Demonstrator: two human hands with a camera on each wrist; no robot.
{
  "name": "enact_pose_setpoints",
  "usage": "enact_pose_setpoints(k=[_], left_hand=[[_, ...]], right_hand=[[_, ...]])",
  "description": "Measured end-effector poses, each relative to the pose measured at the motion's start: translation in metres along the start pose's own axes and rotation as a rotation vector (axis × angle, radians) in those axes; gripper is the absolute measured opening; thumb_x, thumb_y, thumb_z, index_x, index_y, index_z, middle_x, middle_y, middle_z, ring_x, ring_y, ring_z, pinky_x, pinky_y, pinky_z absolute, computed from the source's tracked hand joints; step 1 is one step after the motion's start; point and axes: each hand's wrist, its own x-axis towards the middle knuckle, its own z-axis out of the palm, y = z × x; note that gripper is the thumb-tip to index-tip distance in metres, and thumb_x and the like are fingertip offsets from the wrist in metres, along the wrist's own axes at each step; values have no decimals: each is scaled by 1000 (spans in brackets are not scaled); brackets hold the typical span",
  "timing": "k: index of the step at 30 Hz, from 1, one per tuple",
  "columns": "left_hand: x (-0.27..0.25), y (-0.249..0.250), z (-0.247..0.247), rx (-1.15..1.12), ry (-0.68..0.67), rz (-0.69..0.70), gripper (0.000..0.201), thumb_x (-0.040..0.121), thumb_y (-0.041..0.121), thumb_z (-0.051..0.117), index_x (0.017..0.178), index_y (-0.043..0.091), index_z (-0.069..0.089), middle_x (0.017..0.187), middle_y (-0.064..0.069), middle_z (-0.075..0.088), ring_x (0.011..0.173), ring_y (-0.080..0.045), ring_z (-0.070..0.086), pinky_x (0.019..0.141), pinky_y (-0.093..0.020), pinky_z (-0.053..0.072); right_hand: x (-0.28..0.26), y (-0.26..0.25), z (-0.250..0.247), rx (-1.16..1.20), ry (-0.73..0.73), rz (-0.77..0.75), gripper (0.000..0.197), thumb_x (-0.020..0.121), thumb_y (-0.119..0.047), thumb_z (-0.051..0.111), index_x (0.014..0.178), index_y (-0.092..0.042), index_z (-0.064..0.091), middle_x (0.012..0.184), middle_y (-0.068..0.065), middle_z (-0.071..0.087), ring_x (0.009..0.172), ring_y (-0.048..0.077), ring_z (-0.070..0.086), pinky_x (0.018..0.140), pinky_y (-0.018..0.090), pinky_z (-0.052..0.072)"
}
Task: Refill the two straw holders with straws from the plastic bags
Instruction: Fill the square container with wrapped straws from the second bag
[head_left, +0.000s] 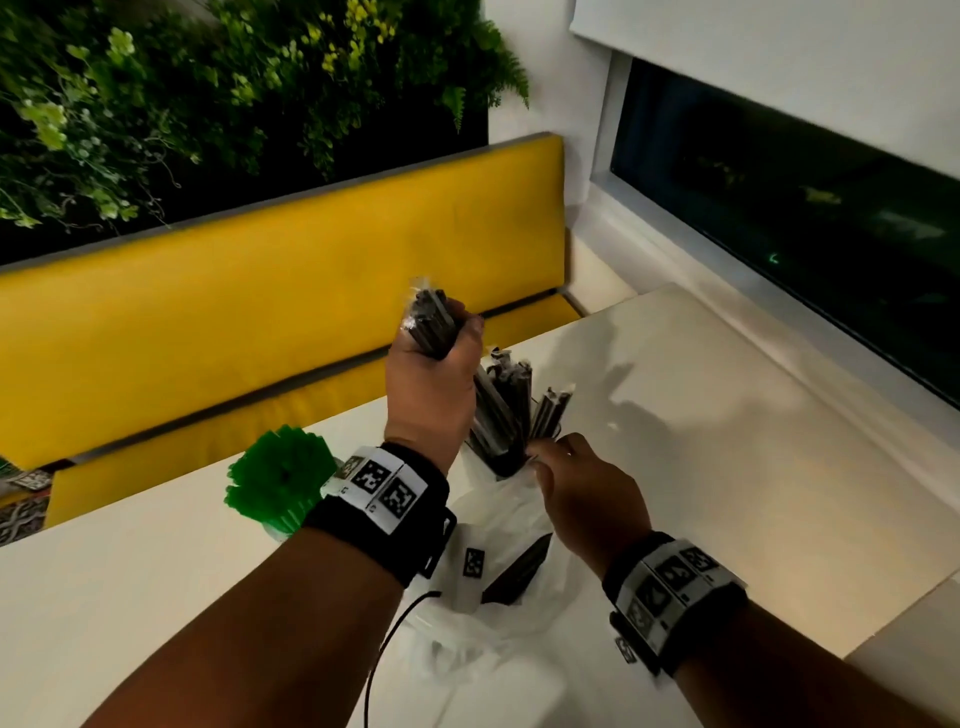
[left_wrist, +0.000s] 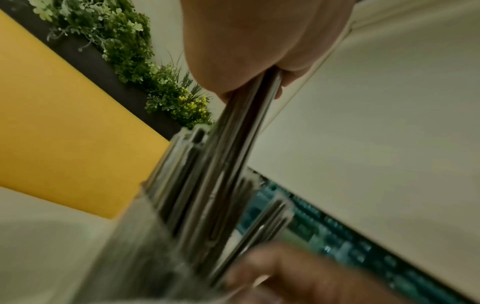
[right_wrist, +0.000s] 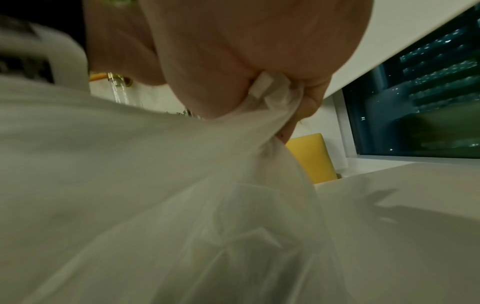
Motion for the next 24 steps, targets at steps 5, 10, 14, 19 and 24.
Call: enact_pose_setpoints(k=[5,10,14,19,24], left_hand=[[-12,-63,-21,639,-297,-119,67,67,44,83,125,26,54,132,-3,46,124,-28,49,107,-43,43],[-12,-39,-39,456,-426,-111,114,69,33,89,152,41,12,152,8,20,139,-14,30,108,-35,35],[-13,-16,-17,1043,-440,409,86,81,67,58,153,39,19,163,-1,12,150,-24,13,118,-52,18],[-16,-53,-6,1483,-804,527,52,100,54,27,147,35,37,161,1,28,150,-26,18,117,-59,14],[-19,-32,-10,1386,-703,514,75,88,36,57,151,39,17,162,2,25,148,-24,25,112,-68,17]], right_hand=[[1,-6,-5,5,-2,16,17,96,-32,48,105,-32,62,91,-1,57,51,23,54,45,24,32],[-3,-11,-2,42,-30,58,17,97,-38,45,106,-36,59,96,-4,57,58,19,58,46,27,43],[-10,-25,0,39,-24,72,15,94,-38,50,105,-34,60,99,-5,64,60,19,62,47,28,44],[-18,-37,4,23,-56,92,22,97,-44,39,106,-33,56,101,-7,65,64,20,63,51,31,48],[-26,-34,2,111,-138,149,29,98,-47,40,125,-39,46,107,-8,62,82,19,66,64,34,52]])
